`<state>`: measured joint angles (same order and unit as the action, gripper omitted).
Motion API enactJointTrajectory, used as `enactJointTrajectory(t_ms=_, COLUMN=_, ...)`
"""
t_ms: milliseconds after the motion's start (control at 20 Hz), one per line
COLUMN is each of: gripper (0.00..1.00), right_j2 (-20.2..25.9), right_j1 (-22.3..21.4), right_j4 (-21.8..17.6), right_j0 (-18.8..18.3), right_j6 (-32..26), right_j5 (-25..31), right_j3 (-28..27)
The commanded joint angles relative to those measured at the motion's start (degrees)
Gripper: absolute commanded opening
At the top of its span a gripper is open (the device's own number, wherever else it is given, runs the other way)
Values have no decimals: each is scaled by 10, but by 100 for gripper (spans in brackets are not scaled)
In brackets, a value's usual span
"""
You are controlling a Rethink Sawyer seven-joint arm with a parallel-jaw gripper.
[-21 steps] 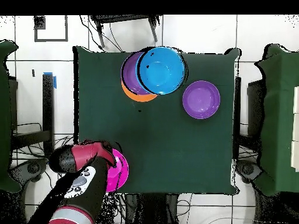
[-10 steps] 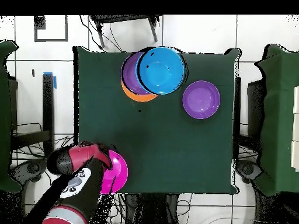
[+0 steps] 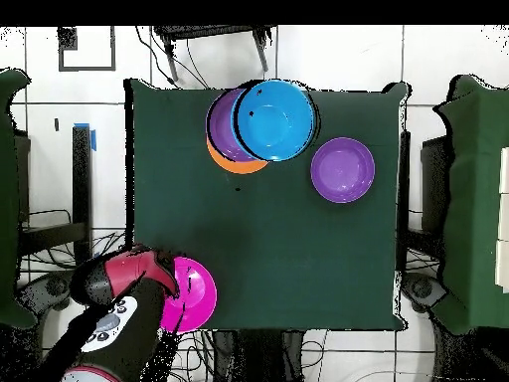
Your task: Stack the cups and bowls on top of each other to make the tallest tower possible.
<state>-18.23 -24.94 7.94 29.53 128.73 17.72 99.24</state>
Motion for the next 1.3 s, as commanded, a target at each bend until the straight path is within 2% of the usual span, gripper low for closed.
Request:
enactJointTrajectory(t_ms=50, gripper=100, right_j2=-15, right_j1=-27, right_j4=-26, right_j0=0, right_j6=41, right_j5=-3, right_j3=-55)
enactJointTrajectory(t_ms=350, gripper=100, right_j2=-1, right_j1=-43, right_j4=-41, right_j0=-20, right_j6=15, right_j5=-32, right_j3=-63)
enactJointTrajectory(t_ms=650, gripper=100, right_j2=-15, right_j1=-60, right_j4=-41, right_j0=-7, right_j6=16, right_j5=14, right_j3=-80)
enactJointTrajectory(t_ms=750, gripper=100, right_j2=-10, right_j1=-60, right_j4=-33, right_j0=-4, right_j6=27, right_j5=27, right_j3=-72)
enactJointTrajectory(t_ms=1000, gripper=100, right_j2=8, right_j1=-26, right_j4=-1, right_j0=0, right_j6=79, right_j5=11, right_j3=-34)
enactJointTrajectory(t_ms=1300, gripper=100, right_j2=-14, right_j1=-10, right_j4=24, right_j0=24, right_j6=119, right_j5=54, right_j3=-14)
